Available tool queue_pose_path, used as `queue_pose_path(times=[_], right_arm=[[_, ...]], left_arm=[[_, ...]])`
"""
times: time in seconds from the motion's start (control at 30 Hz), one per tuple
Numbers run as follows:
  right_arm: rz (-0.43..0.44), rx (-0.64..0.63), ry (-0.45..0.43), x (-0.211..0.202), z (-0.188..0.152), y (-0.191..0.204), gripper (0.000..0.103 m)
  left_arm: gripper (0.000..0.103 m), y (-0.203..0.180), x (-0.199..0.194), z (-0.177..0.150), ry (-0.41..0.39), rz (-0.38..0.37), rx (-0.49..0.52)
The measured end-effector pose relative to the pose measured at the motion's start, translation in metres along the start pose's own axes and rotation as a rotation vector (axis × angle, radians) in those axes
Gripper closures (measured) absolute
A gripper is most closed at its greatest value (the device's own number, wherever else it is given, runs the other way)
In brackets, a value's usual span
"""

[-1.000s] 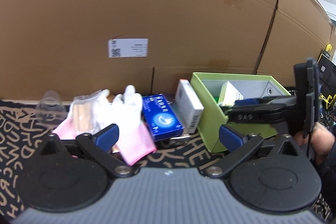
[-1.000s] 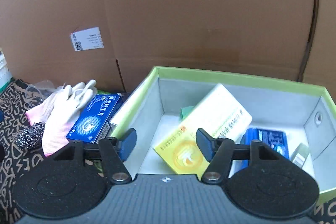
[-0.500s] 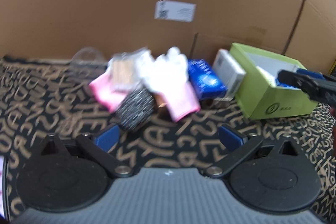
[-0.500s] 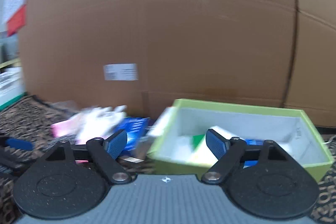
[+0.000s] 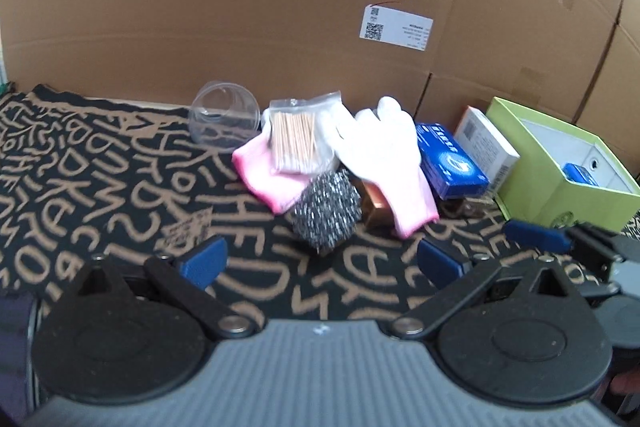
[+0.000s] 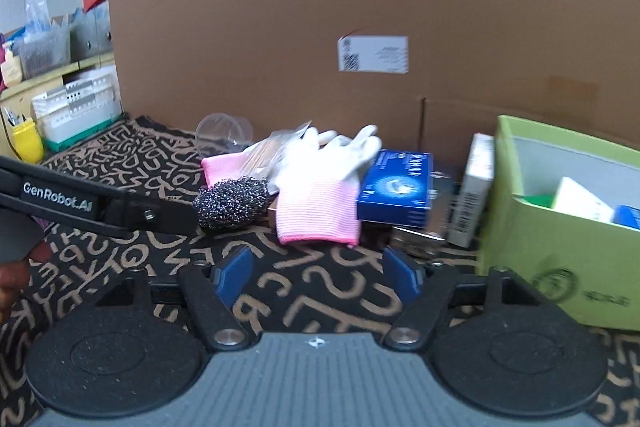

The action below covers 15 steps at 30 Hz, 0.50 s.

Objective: Organize objects
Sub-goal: 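Move both tools back toward the remaining pile, then grasp the steel wool with the left tool while the right grasps the pink-white glove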

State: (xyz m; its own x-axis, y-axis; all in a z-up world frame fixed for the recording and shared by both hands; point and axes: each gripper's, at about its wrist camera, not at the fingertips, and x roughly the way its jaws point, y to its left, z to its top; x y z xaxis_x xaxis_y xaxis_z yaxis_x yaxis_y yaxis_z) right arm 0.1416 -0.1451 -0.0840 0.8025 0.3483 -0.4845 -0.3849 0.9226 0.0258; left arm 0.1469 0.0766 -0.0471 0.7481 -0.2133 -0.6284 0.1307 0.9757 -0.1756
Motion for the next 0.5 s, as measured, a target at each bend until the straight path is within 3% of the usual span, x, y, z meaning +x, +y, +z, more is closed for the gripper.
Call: queue_pose_path(times=[0.07,0.37,0.4,0.43,0.5], right_arm=[[-0.005,-0.003,0.015,0.014,0.002,0.002,0.028],[-0.023,0.032,0.072,0.061,0.013,-0.006,0.035],[-0.003,0.041,0.079,0.063,0.014,-0.007,0.044],[0.01,0.046,0.085,0.063,0.013,-0.007,0.05],[0.012,0.037,0.089,0.061,0.013,-0.006,0.083]], left_arm=[[0.004,0.003,0.011,0.005,-0.005,-0.017,-0.008],[0.041,0.008,0.049,0.022,0.033,-0.069,0.019],[0.056,0.009,0.053,0.022,0.042,-0.073,0.024],[0.062,0.01,0.057,0.022,0.054,-0.088,0.023],[0.065,0.012,0.058,0.021,0.051,-0.101,0.021]])
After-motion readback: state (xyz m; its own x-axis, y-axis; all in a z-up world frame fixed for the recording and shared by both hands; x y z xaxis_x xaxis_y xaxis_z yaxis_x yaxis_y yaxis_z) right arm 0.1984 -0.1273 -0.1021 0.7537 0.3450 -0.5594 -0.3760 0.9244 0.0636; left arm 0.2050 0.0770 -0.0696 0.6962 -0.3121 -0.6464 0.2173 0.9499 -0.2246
